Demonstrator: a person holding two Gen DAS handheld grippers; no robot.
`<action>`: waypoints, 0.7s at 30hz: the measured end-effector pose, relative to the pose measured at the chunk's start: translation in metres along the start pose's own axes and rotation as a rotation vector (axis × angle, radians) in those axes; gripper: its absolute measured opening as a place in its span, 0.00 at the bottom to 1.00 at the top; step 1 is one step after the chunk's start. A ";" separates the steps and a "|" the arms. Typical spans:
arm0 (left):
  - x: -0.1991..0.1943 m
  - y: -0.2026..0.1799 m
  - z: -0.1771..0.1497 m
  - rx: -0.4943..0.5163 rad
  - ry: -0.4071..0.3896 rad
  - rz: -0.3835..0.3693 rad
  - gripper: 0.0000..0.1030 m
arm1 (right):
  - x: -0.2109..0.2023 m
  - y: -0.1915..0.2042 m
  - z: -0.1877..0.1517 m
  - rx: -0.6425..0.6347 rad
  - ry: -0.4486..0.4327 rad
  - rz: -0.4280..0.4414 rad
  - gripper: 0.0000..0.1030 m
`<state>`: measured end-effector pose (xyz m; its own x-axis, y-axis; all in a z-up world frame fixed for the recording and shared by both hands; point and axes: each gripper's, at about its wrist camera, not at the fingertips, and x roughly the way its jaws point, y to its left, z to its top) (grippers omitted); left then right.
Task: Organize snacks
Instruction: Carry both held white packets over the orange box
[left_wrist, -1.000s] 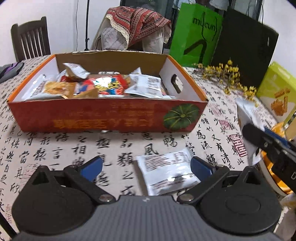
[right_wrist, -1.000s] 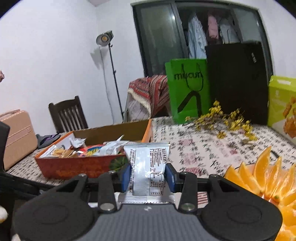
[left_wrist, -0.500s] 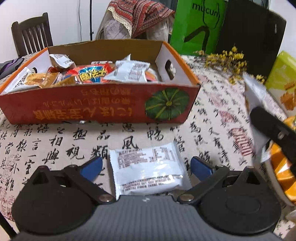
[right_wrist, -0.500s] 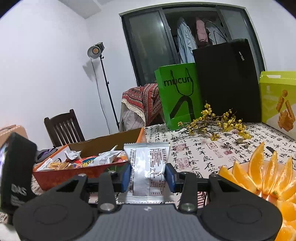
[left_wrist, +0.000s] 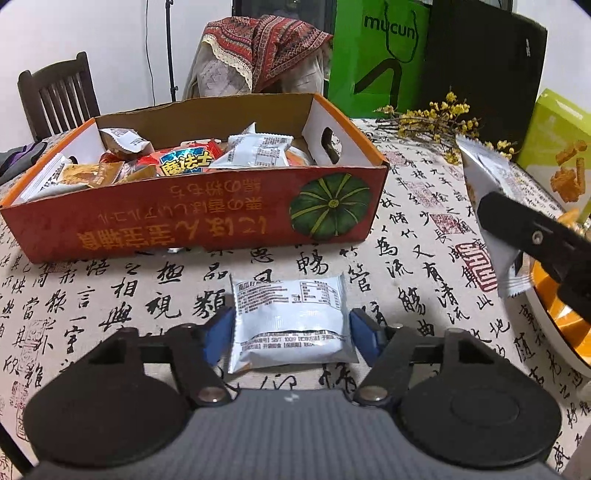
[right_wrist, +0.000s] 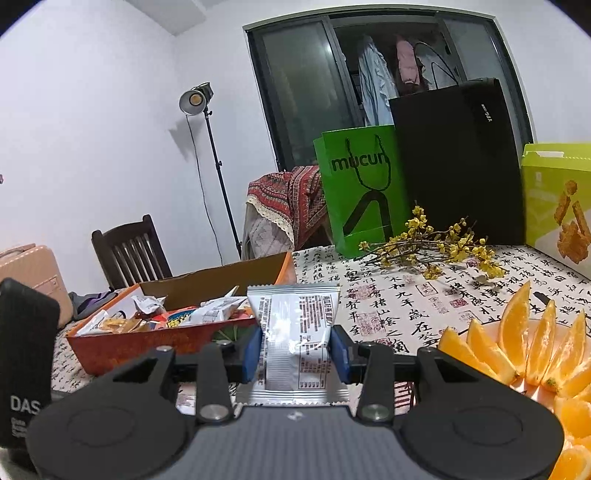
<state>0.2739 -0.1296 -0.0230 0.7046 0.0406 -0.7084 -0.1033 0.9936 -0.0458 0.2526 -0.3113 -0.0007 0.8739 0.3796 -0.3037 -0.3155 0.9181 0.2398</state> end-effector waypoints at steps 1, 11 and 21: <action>-0.001 0.002 0.000 -0.004 -0.002 -0.005 0.62 | 0.000 0.001 0.000 -0.003 0.000 0.002 0.38; -0.012 0.024 0.000 -0.025 -0.017 -0.015 0.61 | 0.006 0.010 -0.004 -0.052 0.030 0.015 0.38; -0.037 0.053 0.002 -0.031 -0.087 -0.004 0.61 | 0.001 0.029 -0.003 -0.125 0.053 0.032 0.38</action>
<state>0.2432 -0.0786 0.0021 0.7634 0.0468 -0.6442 -0.1206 0.9902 -0.0709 0.2428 -0.2844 0.0029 0.8429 0.4115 -0.3467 -0.3896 0.9111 0.1344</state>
